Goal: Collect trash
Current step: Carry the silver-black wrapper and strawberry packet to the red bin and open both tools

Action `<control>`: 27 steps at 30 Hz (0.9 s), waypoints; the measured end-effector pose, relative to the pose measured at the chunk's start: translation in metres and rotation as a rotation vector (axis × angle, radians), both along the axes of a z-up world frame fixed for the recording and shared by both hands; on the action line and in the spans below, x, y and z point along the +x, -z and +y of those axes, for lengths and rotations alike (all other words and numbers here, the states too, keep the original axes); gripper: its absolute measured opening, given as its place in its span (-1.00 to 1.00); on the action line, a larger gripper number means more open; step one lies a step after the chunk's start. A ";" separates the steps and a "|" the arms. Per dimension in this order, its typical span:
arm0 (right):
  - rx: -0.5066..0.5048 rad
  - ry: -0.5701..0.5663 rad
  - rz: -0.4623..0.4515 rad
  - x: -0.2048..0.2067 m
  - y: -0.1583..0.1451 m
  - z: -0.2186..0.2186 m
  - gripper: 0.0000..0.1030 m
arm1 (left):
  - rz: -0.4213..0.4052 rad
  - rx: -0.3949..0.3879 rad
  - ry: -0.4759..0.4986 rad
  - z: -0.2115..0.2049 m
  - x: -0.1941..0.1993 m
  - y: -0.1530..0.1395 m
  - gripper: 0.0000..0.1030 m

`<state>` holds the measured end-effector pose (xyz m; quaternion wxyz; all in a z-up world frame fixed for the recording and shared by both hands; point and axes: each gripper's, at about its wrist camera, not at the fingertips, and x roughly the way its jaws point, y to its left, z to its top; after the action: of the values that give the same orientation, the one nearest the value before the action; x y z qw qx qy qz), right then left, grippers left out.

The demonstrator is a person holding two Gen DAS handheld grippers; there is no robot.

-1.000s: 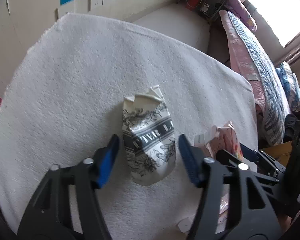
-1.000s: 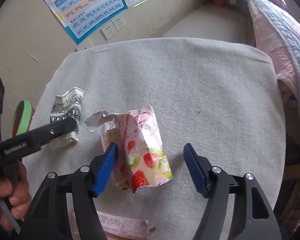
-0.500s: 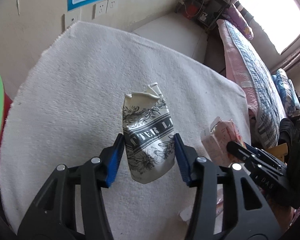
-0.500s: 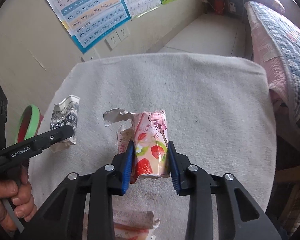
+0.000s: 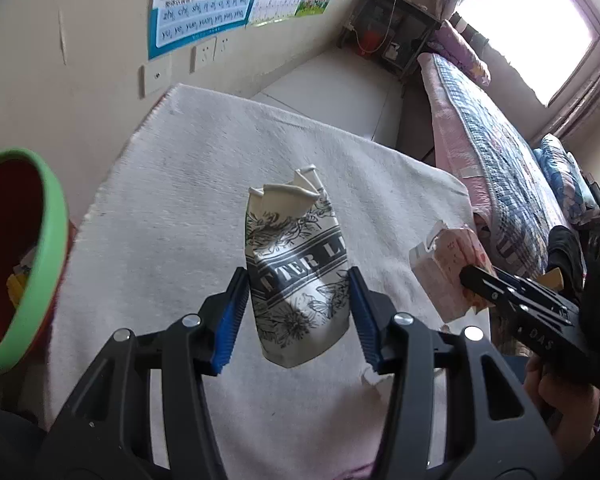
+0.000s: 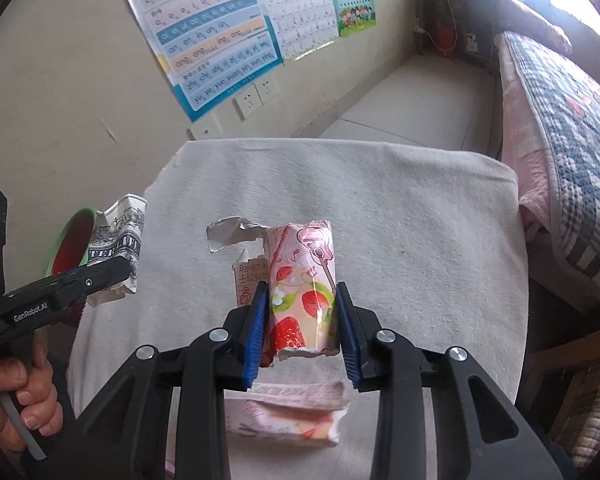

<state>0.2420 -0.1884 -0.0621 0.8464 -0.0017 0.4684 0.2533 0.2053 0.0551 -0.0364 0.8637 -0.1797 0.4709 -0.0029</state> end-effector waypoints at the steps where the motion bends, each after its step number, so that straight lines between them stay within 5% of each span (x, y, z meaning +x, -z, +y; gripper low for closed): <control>1: 0.000 -0.005 -0.006 -0.003 -0.003 0.002 -0.38 | -0.006 0.003 -0.001 0.003 -0.005 -0.003 -0.07; 27: 0.015 -0.225 -0.094 -0.052 -0.048 0.136 -0.38 | -0.079 0.037 -0.199 0.118 -0.101 -0.033 -0.07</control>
<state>0.1901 -0.0524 -0.0141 0.8336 -0.0598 0.4232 0.3500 0.1043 0.1731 -0.0030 0.8808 -0.2093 0.4162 0.0847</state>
